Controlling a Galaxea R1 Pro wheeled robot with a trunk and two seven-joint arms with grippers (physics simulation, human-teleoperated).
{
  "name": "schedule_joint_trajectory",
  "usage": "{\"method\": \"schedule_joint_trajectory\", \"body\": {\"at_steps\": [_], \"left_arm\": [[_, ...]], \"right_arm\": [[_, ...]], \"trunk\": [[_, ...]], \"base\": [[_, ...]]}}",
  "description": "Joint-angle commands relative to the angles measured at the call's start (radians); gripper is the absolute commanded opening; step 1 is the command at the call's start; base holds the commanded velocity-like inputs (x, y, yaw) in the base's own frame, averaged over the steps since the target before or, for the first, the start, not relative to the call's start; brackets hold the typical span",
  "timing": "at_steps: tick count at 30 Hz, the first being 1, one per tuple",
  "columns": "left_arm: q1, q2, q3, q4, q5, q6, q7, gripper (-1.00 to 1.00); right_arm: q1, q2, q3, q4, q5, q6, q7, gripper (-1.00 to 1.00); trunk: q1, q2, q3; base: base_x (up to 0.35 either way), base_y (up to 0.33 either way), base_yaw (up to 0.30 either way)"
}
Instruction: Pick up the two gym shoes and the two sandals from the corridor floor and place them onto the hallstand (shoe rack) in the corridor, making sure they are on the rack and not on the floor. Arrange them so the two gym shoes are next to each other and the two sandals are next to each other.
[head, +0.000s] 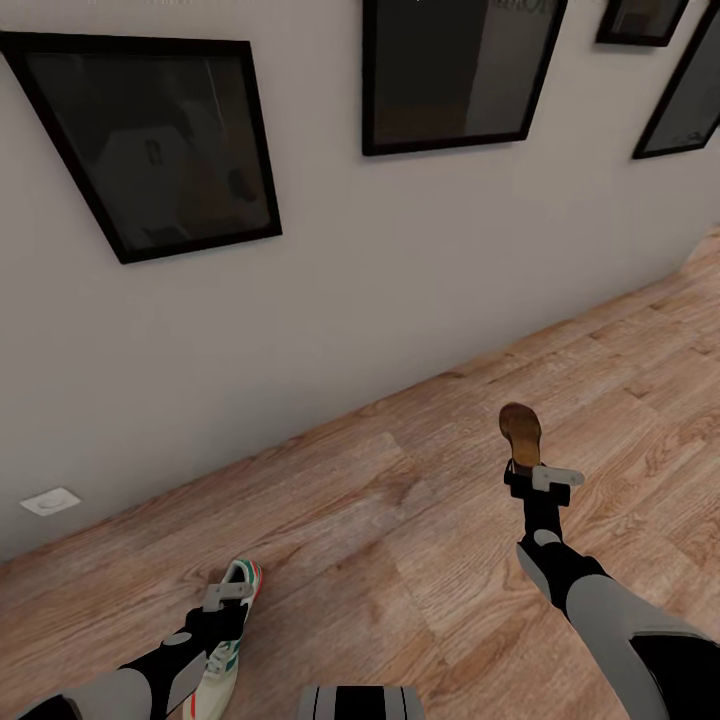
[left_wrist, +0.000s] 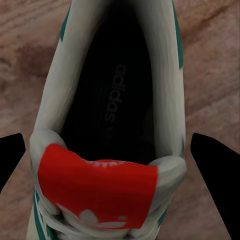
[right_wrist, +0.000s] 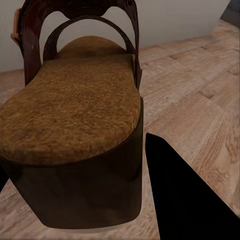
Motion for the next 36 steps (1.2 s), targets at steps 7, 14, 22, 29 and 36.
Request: {"method": "schedule_joint_trajectory", "body": {"at_steps": [7,14,22,29,36], "left_arm": [[0.0,0.0,-0.001,0.0,0.0,0.001,0.001,-1.0],[0.0,0.0,0.001,0.0,0.0,0.001,0.0,-1.0],[0.0,0.0,-0.001,0.0,0.0,0.002,0.0,-1.0],[0.0,-0.001,0.0,-0.021,0.0,0.001,-0.001,-1.0],[0.0,-0.001,0.003,-0.126,-0.002,0.0,-0.001,-1.0]], "right_arm": [[0.0,0.001,0.0,0.044,-0.003,0.0,0.0,-1.0],[0.001,0.001,-0.003,0.208,-0.006,-0.002,0.0,-1.0],[0.025,0.003,-0.002,0.26,-0.008,-0.005,-0.003,-1.0],[0.028,0.002,-0.002,0.264,-0.008,-0.004,-0.003,-1.0],[0.029,0.002,-0.002,0.264,-0.008,-0.005,-0.003,-1.0]], "trunk": [[0.0,0.0,0.004],[0.0,0.0,0.007],[0.0,0.0,0.018],[0.0,0.0,0.027],[0.0,0.0,0.037]], "base": [[0.0,0.0,0.046],[0.0,0.0,0.132],[0.0,0.0,0.184],[0.0,0.0,0.188],[0.0,0.0,0.141]]}}
